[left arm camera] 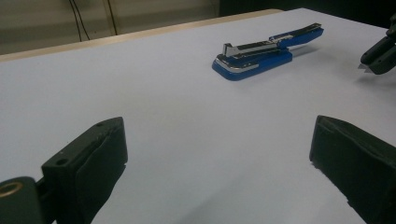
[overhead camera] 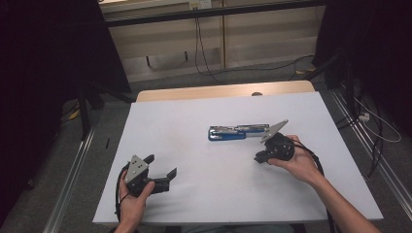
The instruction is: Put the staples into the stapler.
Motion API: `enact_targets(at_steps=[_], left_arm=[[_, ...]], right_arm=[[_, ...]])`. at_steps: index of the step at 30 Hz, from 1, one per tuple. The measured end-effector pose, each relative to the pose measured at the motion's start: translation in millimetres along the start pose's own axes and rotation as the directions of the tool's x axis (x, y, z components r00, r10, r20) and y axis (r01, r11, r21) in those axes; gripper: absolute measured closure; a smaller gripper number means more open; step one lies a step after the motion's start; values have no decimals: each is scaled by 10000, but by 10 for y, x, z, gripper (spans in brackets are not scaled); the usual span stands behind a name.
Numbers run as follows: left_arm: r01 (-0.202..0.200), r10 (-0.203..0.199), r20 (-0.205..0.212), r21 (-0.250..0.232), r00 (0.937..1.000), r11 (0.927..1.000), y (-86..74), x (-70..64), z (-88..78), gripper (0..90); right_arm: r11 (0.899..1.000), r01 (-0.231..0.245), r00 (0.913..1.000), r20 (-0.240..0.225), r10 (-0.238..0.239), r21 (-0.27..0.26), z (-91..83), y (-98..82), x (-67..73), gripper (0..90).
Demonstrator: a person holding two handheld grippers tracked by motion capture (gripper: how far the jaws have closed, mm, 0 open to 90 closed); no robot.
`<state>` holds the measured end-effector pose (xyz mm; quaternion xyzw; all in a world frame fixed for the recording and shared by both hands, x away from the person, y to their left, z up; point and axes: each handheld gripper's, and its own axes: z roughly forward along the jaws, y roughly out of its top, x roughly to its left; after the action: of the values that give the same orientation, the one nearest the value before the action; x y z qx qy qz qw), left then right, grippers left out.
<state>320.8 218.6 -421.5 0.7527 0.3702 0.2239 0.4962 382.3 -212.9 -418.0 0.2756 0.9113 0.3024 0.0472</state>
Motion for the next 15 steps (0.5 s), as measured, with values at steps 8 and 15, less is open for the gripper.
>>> enact_targets(at_steps=[8, 15], left_arm=[[-63, 63, 29, 12, 10000, 10000, 4, 1, -7, 42], [-4, 4, 37, -144, 10000, 9999, 8, 2, -22, 42]], right_arm=[[9993, 101, 9999, 42, -100, -373, 38, 164, -48, 794], [9973, 92, 9999, 126, -83, -728, 37, 282, -97, 794]])
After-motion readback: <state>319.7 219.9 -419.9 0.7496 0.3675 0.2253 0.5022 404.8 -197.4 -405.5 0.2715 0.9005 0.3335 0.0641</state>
